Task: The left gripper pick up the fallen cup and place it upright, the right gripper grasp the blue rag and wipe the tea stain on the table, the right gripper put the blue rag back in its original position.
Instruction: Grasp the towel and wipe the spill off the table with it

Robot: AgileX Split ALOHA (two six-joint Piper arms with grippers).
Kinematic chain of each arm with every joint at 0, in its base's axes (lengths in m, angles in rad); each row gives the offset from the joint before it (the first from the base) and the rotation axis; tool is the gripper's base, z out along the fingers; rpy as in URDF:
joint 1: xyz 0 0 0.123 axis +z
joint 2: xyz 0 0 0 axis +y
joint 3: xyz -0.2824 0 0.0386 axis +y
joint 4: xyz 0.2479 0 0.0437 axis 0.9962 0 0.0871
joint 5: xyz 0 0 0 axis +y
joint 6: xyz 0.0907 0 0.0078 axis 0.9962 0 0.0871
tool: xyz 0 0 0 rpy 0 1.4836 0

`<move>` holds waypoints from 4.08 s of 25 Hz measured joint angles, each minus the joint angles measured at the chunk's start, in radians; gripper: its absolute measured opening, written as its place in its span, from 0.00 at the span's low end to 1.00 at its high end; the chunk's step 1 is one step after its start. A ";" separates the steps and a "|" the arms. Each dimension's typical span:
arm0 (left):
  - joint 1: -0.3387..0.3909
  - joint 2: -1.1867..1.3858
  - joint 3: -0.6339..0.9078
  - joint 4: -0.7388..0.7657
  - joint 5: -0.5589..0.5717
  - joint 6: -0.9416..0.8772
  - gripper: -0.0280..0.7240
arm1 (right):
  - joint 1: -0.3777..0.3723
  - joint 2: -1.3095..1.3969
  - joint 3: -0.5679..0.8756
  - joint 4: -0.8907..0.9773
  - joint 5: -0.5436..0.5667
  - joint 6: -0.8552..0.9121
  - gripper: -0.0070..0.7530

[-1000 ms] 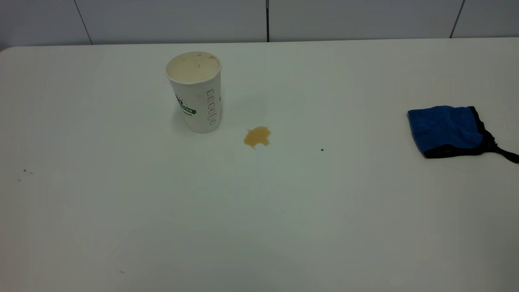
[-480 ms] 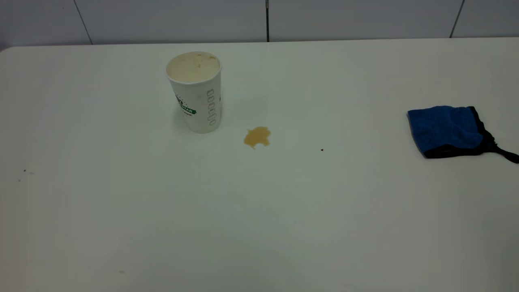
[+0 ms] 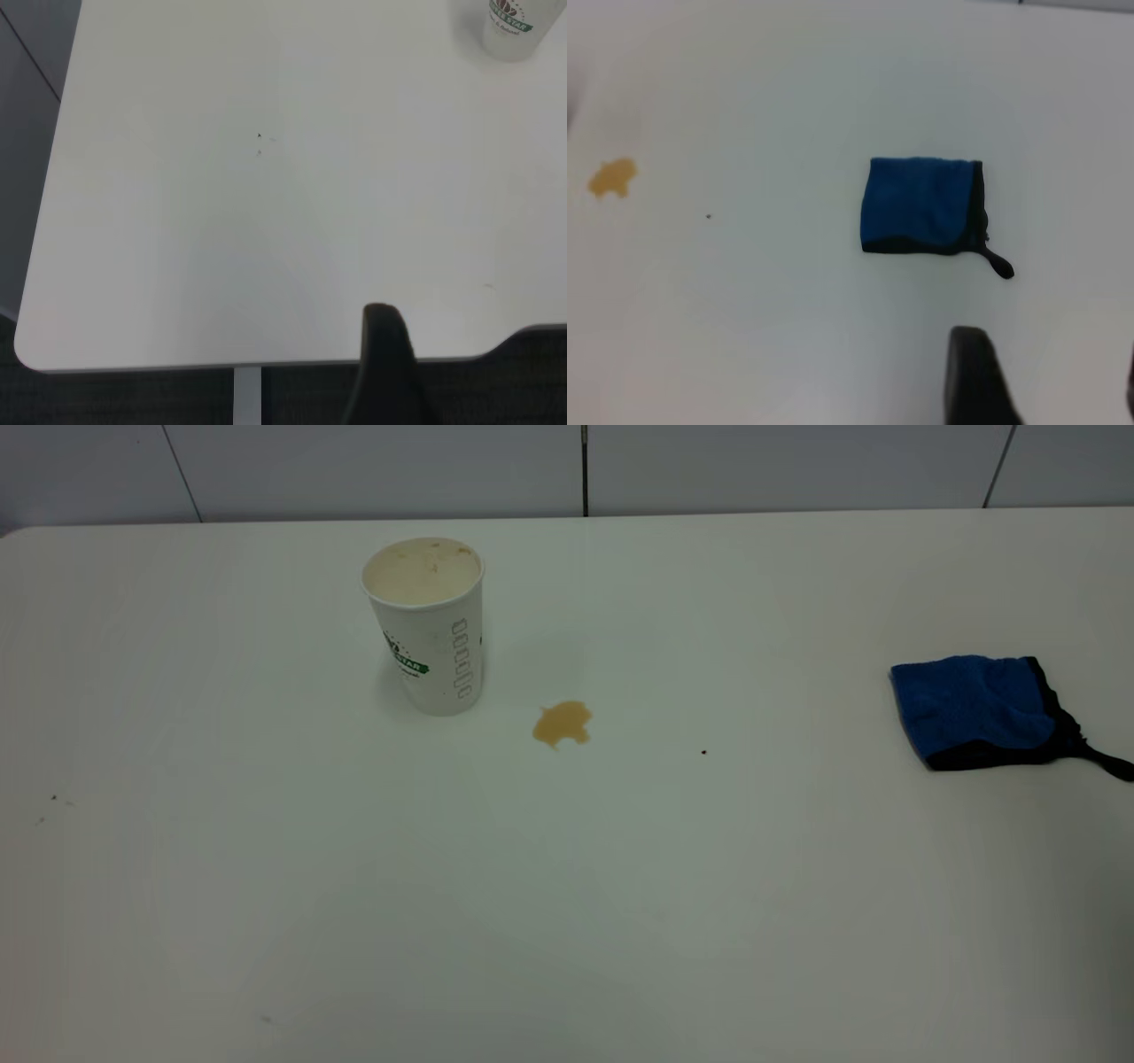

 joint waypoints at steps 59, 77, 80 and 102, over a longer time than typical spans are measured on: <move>0.000 0.000 0.000 0.000 0.000 0.001 0.75 | 0.013 1.722 -0.989 -0.060 -0.020 0.044 0.60; 0.000 0.000 0.000 0.000 0.000 0.001 0.75 | 0.269 1.741 -1.076 -0.021 0.031 0.050 0.10; 0.000 0.000 0.000 0.000 0.000 0.001 0.75 | 0.353 1.741 -1.100 -0.011 0.026 0.056 0.10; 0.000 0.000 0.000 0.000 0.000 0.002 0.75 | 0.610 2.009 -1.642 -0.019 0.221 0.062 0.11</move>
